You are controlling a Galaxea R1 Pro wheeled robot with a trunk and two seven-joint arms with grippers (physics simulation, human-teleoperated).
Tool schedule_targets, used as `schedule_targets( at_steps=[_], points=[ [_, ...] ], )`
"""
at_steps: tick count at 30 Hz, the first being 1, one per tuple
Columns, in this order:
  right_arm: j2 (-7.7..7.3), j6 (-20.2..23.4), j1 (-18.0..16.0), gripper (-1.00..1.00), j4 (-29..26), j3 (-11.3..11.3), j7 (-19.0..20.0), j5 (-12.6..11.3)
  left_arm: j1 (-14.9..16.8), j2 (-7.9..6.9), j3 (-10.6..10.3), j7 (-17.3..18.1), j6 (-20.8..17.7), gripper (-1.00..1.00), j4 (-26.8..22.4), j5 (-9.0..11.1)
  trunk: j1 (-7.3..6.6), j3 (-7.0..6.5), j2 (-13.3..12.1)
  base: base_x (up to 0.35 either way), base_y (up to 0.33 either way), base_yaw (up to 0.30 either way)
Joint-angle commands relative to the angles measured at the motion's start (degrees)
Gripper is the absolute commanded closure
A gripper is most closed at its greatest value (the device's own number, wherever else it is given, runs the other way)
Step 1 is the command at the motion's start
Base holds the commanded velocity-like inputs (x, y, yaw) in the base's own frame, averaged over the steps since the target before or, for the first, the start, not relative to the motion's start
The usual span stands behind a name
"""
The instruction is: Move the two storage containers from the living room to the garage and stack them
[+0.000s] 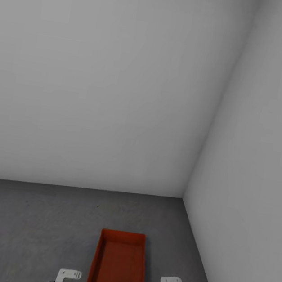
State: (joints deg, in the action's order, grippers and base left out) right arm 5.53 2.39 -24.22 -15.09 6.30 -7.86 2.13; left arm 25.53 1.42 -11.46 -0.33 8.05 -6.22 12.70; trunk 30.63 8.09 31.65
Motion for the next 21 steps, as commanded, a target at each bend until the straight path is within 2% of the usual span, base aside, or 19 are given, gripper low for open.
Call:
schedule_targets(
  at_steps=[1, 11, 21],
  points=[
    [0.0, 0.3, 0.0, -1.0, 0.0, 0.4, -0.4, 0.2, 0.0, -0.01, -0.5, 0.0, 0.2, -1.0, 0.1, 0.6, -0.01, 0.1, 0.1, -0.286, 0.163, -0.181],
    [0.0, 0.3, 0.0, -1.0, 0.0, 0.4, -0.3, 0.2, 0.0, -0.01, -0.5, 0.4, 0.5, -1.0, 0.1, 0.6, -0.01, 0.09, 0.1, -0.24, 0.201, -0.25],
    [0.0, 0.3, 0.0, -1.0, 0.0, 0.4, -0.3, 0.2, 0.0, -0.02, -0.5, 2.1, 0.7, -1.0, 0.1, 0.6, -0.01, 0.09, 0.1, -0.072, 0.267, -0.283]
  ],
)
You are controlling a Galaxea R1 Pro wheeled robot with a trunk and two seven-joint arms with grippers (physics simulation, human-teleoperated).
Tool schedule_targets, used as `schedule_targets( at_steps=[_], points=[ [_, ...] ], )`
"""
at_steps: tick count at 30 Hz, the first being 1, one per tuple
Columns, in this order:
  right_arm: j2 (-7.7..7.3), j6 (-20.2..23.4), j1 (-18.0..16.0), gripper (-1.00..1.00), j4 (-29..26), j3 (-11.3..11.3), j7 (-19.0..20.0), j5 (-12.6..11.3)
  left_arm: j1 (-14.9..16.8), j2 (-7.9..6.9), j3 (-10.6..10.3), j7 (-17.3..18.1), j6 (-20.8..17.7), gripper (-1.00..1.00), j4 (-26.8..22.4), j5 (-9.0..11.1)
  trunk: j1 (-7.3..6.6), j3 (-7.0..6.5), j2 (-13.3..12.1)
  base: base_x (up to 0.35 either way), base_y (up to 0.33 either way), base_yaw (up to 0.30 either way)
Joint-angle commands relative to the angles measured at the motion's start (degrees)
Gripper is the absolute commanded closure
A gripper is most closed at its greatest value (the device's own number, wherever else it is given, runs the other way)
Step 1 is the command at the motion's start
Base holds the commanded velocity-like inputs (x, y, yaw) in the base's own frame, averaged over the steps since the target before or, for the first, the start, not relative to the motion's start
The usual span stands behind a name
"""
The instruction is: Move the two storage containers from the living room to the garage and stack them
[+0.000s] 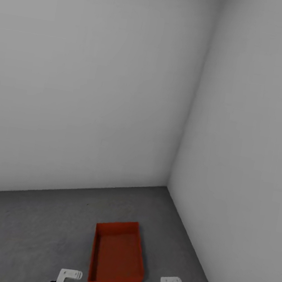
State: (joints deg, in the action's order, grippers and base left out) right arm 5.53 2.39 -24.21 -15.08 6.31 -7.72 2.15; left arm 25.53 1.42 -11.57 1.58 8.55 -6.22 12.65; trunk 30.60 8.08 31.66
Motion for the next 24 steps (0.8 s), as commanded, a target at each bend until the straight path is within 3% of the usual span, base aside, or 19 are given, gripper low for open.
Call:
schedule_targets(
  at_steps=[1, 11, 24],
  points=[
    [-0.02, 0.3, -0.1, -1.0, 0.0, 0.4, -0.4, 0.2, 0.0, -0.02, -0.4, 0.2, 0.2, -1.0, 0.1, 0.6, 0.02, 0.1, 0.1, -0.013, 0.275, -0.286],
    [0.0, 0.3, 0.0, -1.0, 0.0, 0.4, -0.4, 0.2, 0.0, -0.03, -0.5, 0.4, 0.2, -1.0, 0.1, 0.3, 0.02, 0.1, 0.1, -0.031, 0.243, -0.286],
    [0.01, 0.3, 0.0, -1.0, 0.0, 0.4, -0.4, 0.2, 0.0, -0.01, -0.5, 0.4, 0.2, -1.0, 0.1, 0.2, 0.02, 0.1, 0.1, -0.147, 0.154, -0.286]
  ],
)
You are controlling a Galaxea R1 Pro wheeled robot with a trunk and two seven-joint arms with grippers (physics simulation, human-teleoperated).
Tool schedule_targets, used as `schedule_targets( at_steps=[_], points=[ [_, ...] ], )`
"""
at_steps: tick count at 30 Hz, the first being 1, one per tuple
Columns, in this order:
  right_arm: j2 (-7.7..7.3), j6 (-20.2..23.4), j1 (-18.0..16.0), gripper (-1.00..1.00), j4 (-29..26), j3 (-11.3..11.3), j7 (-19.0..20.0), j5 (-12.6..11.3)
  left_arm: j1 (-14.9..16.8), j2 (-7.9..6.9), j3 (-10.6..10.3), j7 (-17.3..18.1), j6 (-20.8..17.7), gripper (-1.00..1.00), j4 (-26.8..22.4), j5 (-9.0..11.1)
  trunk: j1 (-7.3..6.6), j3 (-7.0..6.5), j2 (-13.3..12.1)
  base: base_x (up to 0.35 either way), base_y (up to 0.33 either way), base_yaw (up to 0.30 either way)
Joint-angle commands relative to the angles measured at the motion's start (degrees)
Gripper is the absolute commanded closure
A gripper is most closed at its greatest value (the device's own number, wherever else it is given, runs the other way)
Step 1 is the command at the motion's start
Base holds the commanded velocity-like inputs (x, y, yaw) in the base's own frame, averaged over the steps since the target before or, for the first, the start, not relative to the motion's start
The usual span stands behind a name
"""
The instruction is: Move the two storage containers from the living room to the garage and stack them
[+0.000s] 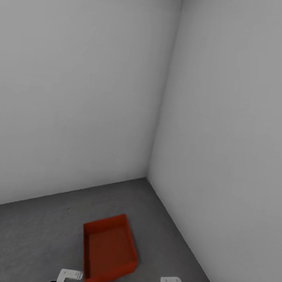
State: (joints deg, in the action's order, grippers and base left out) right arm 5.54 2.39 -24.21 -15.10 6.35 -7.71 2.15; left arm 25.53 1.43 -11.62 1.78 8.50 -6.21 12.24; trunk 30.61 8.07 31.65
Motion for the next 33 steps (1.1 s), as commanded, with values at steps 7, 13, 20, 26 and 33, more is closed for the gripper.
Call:
schedule_targets(
  at_steps=[7, 13, 20, 26, 33],
  points=[
    [-0.07, 0.3, -0.1, -1.0, 0.0, 0.3, -0.4, 0.2, 0.0, -0.03, -0.4, 0.2, 0.2, -1.0, 0.1, 0.5, 0.01, 0.1, 0.1, -0.162, 0.093, -0.286],
    [-0.03, 0.3, -0.1, -1.0, 0.0, 0.3, -0.4, 0.2, 0.0, -0.03, -0.4, 0.2, 0.3, -1.0, 0.1, 0.5, 0.01, 0.1, 0.1, -0.139, 0.032, -0.286],
    [-0.11, 0.3, -0.1, -1.0, 0.0, 0.3, -0.4, 0.2, 0.0, -0.03, -0.4, 0.2, 0.3, -1.0, 0.1, 0.5, 0.01, 0.09, 0.1, -0.061, 0.006, -0.286],
    [-0.09, 0.3, -0.1, -1.0, 0.0, 0.3, -0.5, 0.2, 0.0, -0.03, -0.4, 0.2, 0.3, -1.0, 0.1, 0.5, 0.01, -0.01, 0.1, -0.011, -0.035, -0.286],
    [-0.07, 0.3, -0.1, -1.0, 0.0, 0.3, -0.4, 0.2, 0.1, -0.03, -0.4, 0.1, 0.3, -1.0, 0.1, 0.5, 0.01, -0.16, 0.1, -0.002, -0.22, -0.286]
  ],
)
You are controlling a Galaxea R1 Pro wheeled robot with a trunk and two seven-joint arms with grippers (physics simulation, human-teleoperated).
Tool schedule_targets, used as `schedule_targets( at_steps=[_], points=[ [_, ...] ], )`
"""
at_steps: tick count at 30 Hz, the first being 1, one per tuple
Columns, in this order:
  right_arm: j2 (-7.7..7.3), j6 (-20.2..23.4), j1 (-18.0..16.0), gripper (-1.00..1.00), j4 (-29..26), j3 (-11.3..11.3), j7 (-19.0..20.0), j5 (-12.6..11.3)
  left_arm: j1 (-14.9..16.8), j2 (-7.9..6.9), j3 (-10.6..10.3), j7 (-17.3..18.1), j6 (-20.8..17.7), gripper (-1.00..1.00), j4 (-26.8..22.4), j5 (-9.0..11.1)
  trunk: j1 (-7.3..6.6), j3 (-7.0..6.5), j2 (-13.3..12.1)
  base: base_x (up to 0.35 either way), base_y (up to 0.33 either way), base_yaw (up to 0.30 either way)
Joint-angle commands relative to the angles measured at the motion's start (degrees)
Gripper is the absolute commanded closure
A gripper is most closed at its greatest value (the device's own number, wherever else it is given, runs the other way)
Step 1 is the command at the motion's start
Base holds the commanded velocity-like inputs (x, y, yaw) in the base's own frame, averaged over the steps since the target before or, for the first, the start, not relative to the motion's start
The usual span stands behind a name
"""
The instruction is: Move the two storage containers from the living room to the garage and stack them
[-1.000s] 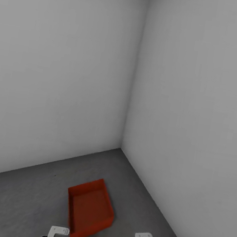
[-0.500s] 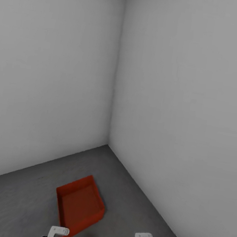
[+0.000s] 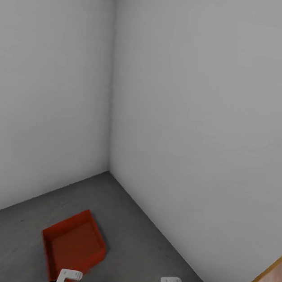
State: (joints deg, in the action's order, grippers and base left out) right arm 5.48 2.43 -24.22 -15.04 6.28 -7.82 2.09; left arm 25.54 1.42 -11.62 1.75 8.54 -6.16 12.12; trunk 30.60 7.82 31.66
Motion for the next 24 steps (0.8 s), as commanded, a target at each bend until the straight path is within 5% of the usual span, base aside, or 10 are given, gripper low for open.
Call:
schedule_targets(
  at_steps=[1, 24],
  points=[
    [-0.01, 0.2, 0.0, -1.0, 0.0, 0.4, -0.3, 0.2, 0.1, -0.01, -0.4, 0.1, 0.2, -1.0, 0.1, 0.6, 0.02, 0.08, 0.1, -0.001, -0.276, -0.286],
    [0.05, 0.3, 0.0, -1.0, 0.0, 0.4, -0.3, 0.2, 0.1, -0.01, -0.4, 0.1, 0.3, -1.0, 0.1, 0.6, 0.02, -0.42, 0.1, 0.0, -0.267, -0.286]
  ],
)
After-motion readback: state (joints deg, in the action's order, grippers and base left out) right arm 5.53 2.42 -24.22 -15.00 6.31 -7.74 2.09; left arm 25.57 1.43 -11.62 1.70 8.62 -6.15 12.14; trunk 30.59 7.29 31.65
